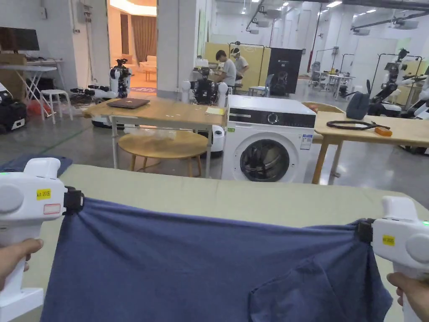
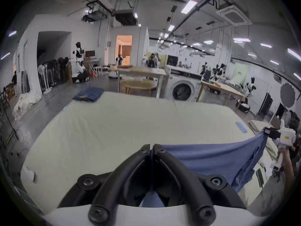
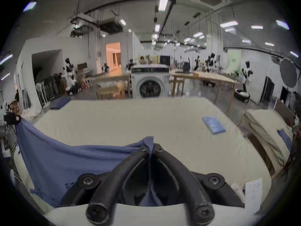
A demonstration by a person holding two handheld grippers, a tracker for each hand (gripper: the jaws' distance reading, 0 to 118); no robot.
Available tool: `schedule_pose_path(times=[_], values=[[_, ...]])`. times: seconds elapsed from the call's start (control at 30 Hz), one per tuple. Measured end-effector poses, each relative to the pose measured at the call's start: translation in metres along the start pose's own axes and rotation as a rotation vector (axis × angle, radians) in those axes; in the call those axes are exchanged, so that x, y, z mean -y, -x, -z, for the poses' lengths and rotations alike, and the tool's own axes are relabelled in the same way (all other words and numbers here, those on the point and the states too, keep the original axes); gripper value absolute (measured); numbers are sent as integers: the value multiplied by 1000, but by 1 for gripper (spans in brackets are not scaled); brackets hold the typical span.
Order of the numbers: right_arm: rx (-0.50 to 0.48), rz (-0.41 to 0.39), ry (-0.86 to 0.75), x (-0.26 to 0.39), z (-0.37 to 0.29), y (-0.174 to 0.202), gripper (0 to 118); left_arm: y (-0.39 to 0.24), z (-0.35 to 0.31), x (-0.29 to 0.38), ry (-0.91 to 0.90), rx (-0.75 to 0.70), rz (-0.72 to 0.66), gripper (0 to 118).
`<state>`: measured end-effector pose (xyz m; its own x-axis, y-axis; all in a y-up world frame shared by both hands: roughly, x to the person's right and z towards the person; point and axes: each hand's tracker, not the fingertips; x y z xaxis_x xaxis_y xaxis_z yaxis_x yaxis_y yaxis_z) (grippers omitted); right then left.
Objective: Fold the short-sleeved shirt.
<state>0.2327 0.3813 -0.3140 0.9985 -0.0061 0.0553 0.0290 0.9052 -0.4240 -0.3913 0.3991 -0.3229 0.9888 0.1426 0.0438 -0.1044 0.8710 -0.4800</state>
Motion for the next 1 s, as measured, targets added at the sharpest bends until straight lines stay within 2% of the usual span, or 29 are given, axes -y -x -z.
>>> schedule_pose_path(times=[0.27, 0.53, 0.83, 1.0], values=[[25, -17, -157, -74, -31, 21, 1, -7, -46, -70, -109, -31, 20, 0], [82, -37, -238, -150, -28, 30, 1, -14, -37, -145, -178, -63, 32, 0], [139, -66, -295, -233, 3, 30, 0, -22, -12, -230, -224, -95, 70, 0], [157, -57, -334, -276, 10, 34, 1, -37, -6, -262, -250, -109, 67, 0]])
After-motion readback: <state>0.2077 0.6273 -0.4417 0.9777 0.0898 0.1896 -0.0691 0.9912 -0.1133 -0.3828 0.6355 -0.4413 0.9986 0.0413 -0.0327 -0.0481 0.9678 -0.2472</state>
